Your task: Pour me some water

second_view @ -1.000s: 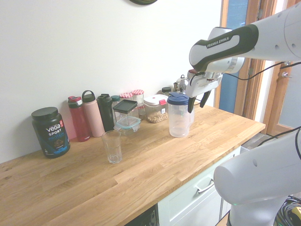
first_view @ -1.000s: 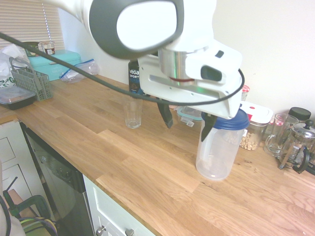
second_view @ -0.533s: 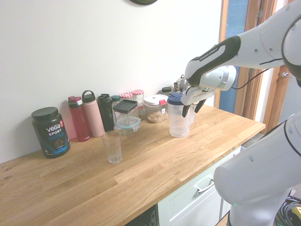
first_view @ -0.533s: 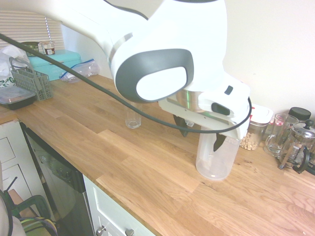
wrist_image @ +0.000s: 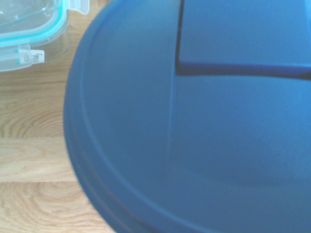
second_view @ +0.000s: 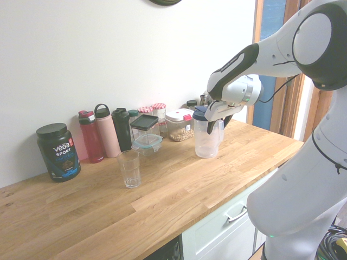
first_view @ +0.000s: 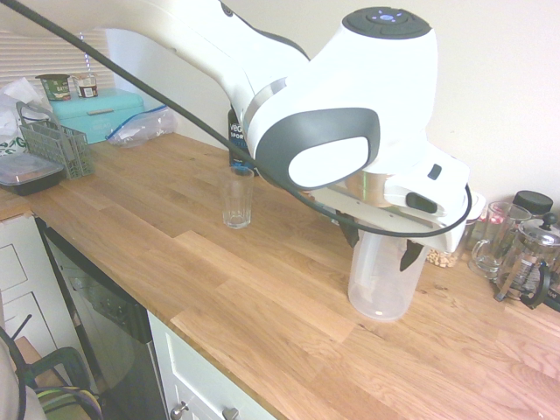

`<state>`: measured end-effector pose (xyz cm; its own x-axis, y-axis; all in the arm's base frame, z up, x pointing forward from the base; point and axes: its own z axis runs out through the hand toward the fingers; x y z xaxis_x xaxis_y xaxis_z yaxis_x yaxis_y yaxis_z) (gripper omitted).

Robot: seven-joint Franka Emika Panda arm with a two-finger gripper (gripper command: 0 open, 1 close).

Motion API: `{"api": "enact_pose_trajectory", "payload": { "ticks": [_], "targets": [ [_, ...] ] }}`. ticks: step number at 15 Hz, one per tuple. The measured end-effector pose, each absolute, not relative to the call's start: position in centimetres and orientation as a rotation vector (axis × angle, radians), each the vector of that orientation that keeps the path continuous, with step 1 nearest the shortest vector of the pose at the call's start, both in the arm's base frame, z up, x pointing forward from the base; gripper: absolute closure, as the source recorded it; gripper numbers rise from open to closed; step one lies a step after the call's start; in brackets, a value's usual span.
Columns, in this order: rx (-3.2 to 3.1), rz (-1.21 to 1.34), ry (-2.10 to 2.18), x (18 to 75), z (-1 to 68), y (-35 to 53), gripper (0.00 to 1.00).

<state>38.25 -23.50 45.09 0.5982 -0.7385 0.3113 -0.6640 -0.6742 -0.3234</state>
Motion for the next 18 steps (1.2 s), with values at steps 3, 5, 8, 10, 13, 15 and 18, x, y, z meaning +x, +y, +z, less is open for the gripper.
{"api": "enact_pose_trajectory", "payload": {
  "ticks": [3, 5, 8, 10, 13, 15, 18],
  "targets": [
    [-2.651, -0.640, 1.171, 38.30, 45.20, -23.53, 1.00],
    [-2.653, -0.640, 1.168, 38.28, 45.19, -23.56, 1.00],
    [-2.664, -0.635, 1.160, 38.30, 45.16, -23.49, 1.00],
    [-2.682, -0.633, 1.143, 38.47, 45.18, -23.18, 1.00],
    [-2.696, -0.633, 1.124, 38.74, 45.22, -22.70, 1.00],
    [-2.705, -0.632, 1.121, 38.68, 45.20, -22.77, 1.00],
    [-2.722, -0.601, 1.104, 38.68, 45.32, -22.71, 1.00]
  ]
}}
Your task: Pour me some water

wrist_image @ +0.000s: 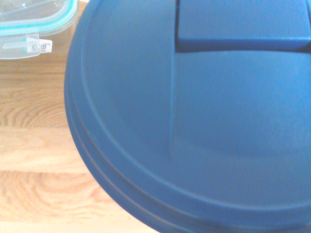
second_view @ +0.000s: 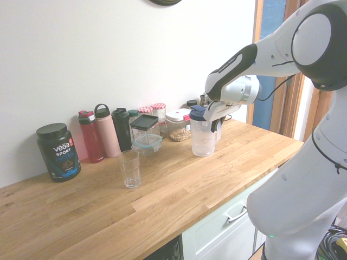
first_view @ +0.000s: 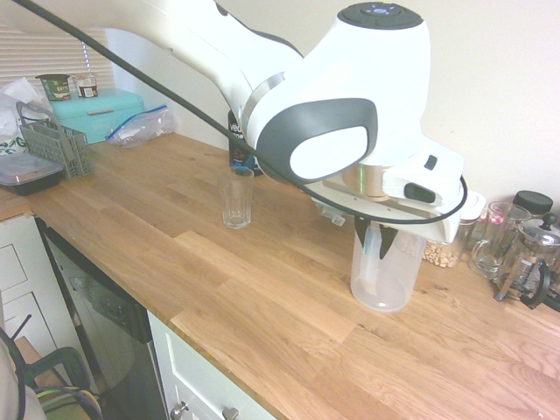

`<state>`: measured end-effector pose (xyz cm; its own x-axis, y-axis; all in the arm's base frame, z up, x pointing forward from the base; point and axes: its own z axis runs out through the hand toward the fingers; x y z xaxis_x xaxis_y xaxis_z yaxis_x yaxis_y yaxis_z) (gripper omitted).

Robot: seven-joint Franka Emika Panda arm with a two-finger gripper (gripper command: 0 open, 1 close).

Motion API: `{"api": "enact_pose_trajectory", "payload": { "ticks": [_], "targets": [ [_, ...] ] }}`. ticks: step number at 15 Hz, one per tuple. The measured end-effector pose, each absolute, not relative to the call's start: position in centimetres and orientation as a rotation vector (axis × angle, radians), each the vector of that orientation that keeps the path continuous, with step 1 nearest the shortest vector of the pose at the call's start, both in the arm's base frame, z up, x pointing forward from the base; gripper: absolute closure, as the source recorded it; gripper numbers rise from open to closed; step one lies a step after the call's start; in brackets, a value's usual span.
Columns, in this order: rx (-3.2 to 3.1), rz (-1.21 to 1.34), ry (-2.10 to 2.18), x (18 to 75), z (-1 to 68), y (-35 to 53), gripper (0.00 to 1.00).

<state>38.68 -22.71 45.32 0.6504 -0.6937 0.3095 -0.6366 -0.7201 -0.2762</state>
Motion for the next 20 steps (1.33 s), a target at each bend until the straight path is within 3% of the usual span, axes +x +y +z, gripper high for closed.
{"api": "enact_pose_trajectory", "payload": {
  "ticks": [7, 20],
  "targets": [
    [-2.908, -0.428, 0.674, 40.9, 53.8, -20.1, 1.00],
    [-3.305, -0.084, -0.424, 45.1, 54.9, 0.7, 1.00]
  ]
}}
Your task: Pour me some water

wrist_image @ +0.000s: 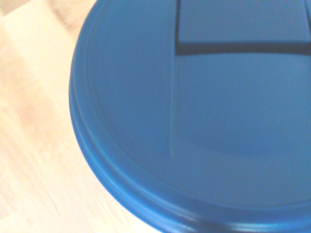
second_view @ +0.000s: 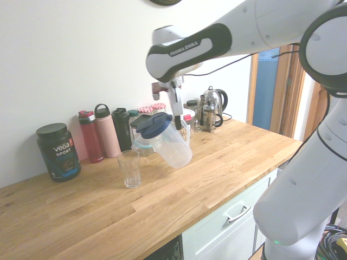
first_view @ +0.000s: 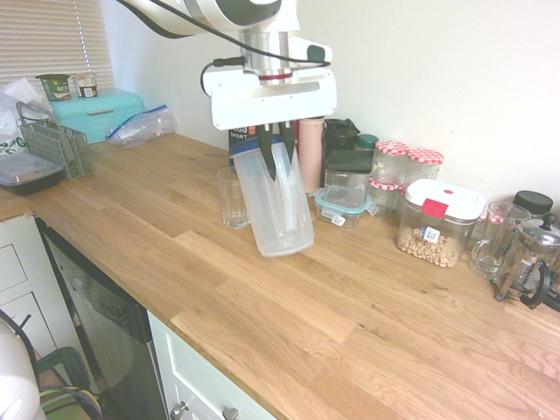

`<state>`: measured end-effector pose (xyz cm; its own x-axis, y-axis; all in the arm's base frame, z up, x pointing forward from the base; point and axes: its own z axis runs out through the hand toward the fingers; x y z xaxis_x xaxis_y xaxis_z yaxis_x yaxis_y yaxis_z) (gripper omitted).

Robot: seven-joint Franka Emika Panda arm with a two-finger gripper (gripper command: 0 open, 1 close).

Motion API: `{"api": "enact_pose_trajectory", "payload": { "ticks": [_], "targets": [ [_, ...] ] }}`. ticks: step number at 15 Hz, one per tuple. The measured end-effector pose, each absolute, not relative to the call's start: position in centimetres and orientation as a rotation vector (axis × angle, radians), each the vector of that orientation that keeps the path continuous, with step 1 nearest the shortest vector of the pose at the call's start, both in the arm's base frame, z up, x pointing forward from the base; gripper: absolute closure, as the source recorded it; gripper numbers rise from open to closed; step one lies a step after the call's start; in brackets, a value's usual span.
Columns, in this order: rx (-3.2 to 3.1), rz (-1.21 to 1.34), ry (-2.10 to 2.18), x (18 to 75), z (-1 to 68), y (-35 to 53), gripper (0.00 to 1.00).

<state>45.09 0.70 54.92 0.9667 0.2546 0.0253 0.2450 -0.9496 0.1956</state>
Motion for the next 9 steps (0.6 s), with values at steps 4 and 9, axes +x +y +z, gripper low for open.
{"api": "enact_pose_trajectory", "payload": {
  "ticks": [4, 9],
  "targets": [
    [2.714, -0.047, 0.584, 47.9, 56.2, 4.3, 1.00],
    [2.454, -0.153, 0.730, 49.7, 55.1, 7.4, 1.00]
  ]
}}
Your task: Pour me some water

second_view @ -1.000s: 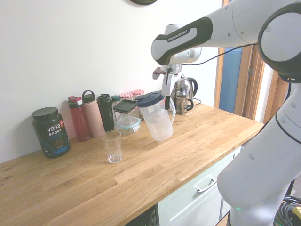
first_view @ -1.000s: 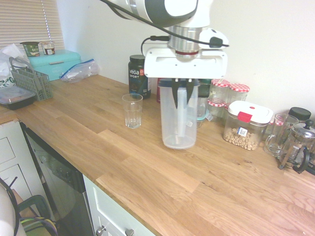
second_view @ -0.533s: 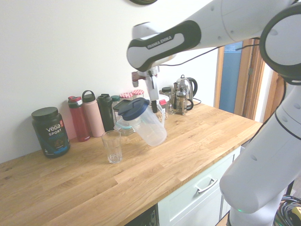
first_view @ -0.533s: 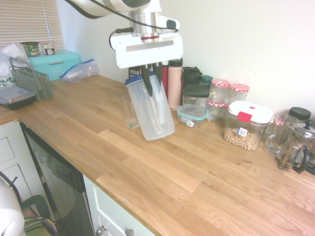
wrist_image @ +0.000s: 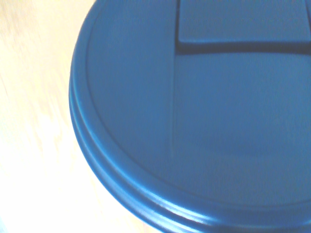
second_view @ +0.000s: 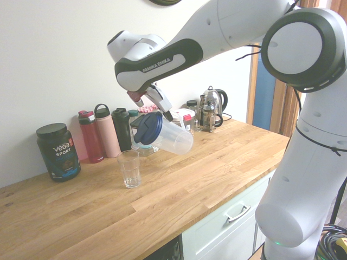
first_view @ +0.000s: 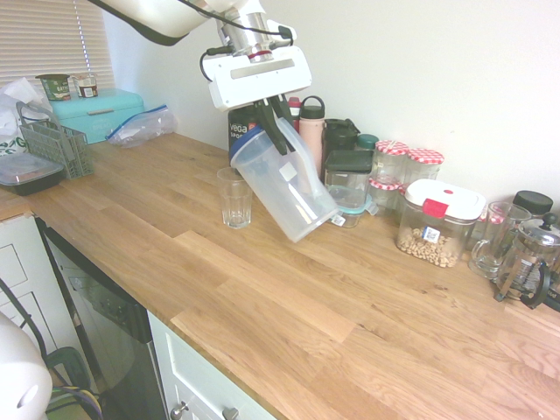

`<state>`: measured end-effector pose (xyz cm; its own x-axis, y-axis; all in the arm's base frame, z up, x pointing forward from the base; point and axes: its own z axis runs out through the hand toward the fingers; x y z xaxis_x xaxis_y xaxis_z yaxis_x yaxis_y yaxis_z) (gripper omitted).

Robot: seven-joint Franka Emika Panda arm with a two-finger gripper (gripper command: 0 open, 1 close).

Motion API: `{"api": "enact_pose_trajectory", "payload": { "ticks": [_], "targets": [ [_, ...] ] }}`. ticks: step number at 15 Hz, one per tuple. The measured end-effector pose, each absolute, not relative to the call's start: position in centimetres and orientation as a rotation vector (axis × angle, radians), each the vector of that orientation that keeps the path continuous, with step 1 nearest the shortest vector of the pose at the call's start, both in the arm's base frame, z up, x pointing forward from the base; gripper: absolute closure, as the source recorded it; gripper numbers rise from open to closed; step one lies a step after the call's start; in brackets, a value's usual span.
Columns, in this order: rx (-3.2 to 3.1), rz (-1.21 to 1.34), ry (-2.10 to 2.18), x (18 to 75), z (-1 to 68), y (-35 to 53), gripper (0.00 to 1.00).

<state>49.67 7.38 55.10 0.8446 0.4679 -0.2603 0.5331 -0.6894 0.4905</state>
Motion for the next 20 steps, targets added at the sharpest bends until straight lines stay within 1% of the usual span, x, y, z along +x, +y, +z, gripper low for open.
{"api": "enact_pose_trajectory", "payload": {
  "ticks": [4, 11, 15, 18, 20],
  "targets": [
    [2.389, -0.138, 0.777, 49.7, 55.7, 10.0, 1.00],
    [2.305, -0.135, 0.774, 50.8, 54.1, 11.0, 1.00],
    [2.372, -0.091, 0.756, 50.8, 54.2, 11.7, 1.00],
    [2.572, -0.023, 0.706, 49.4, 57.2, 10.7, 1.00],
    [2.698, 0.049, 0.665, 47.8, 60.8, 7.5, 1.00]
  ]
}}
